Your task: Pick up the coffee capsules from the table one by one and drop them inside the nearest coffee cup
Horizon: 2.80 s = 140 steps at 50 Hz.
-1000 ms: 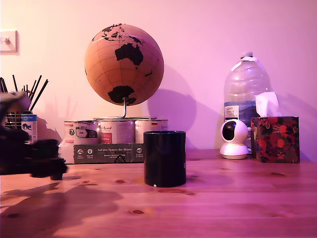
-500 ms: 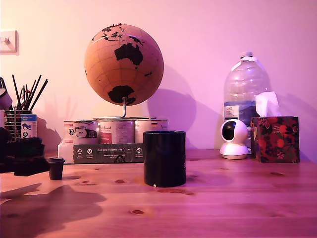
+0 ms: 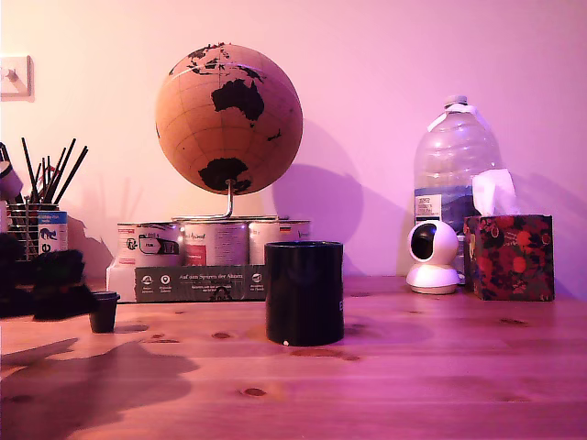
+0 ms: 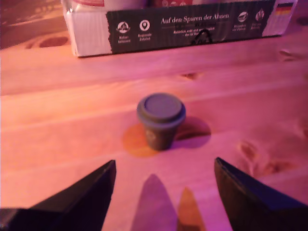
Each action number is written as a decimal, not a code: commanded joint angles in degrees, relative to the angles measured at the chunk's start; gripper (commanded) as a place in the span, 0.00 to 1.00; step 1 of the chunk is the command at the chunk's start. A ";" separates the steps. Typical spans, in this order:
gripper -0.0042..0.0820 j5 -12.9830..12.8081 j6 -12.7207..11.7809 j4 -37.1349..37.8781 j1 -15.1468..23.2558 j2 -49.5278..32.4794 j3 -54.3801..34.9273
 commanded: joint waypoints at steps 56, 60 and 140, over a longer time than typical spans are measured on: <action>0.73 0.33 0.04 -2.27 -0.94 15.15 15.52; 0.73 0.33 0.04 -2.34 -0.94 15.39 15.74; 0.32 10.38 6.32 -39.89 -10.40 -16.61 13.55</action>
